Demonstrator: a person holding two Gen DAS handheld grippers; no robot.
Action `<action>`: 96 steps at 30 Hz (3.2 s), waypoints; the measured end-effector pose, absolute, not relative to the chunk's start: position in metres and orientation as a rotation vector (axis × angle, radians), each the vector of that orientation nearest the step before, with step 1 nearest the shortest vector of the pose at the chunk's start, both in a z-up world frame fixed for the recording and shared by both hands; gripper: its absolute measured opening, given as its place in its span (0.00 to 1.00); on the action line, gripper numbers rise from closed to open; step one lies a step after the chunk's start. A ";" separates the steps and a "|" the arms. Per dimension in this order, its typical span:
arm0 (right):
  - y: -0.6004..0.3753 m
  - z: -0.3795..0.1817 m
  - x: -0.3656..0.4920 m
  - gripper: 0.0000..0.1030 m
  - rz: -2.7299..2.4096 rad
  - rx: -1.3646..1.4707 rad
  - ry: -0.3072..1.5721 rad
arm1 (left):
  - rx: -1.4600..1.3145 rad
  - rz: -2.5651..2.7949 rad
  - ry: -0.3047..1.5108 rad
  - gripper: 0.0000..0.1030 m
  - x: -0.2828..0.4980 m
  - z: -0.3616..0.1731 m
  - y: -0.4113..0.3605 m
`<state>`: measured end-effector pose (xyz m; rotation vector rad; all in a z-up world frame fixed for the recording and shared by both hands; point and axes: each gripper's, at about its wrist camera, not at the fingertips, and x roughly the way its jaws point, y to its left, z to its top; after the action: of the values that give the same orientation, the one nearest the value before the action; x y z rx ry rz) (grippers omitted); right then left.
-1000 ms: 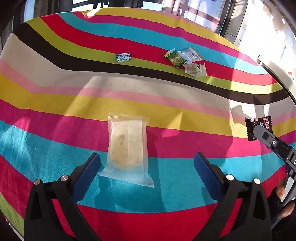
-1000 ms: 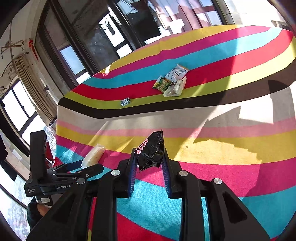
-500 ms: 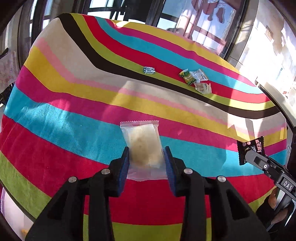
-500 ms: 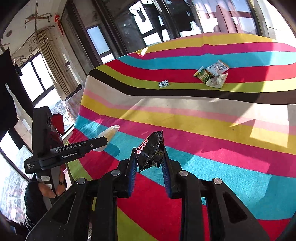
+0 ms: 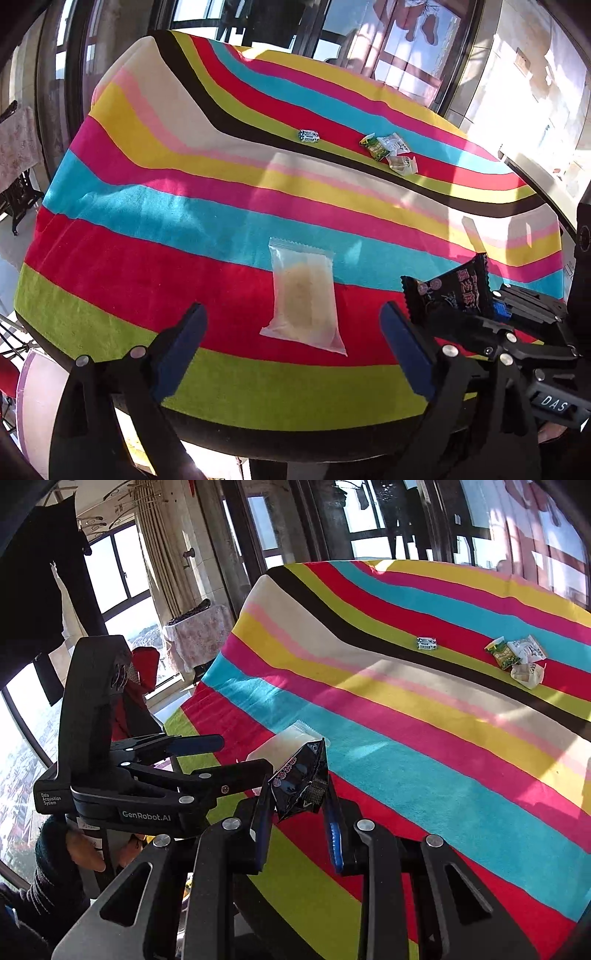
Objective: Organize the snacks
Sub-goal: 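Carry both packets over the white box and open both grippers, then move both open grippers back over the remaining snacks, then close the right gripper on the white red-print packet and lift it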
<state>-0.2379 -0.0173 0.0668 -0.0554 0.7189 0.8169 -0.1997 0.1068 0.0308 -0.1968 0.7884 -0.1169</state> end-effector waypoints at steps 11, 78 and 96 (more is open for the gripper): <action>-0.052 0.084 -0.239 0.26 0.756 -0.007 0.696 | -0.067 -0.065 0.818 0.34 -0.187 0.020 0.085; -0.090 0.027 0.102 0.55 -0.031 0.026 0.938 | -0.335 -0.022 0.799 0.98 0.010 0.017 0.071; -0.168 0.047 -0.044 0.42 0.267 0.176 0.763 | -0.316 -0.004 0.826 0.98 0.021 0.014 0.065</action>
<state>-0.0439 -0.1677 0.0466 0.1763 0.7634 0.2669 0.0212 0.0649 0.0141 -0.3161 0.8263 -0.0045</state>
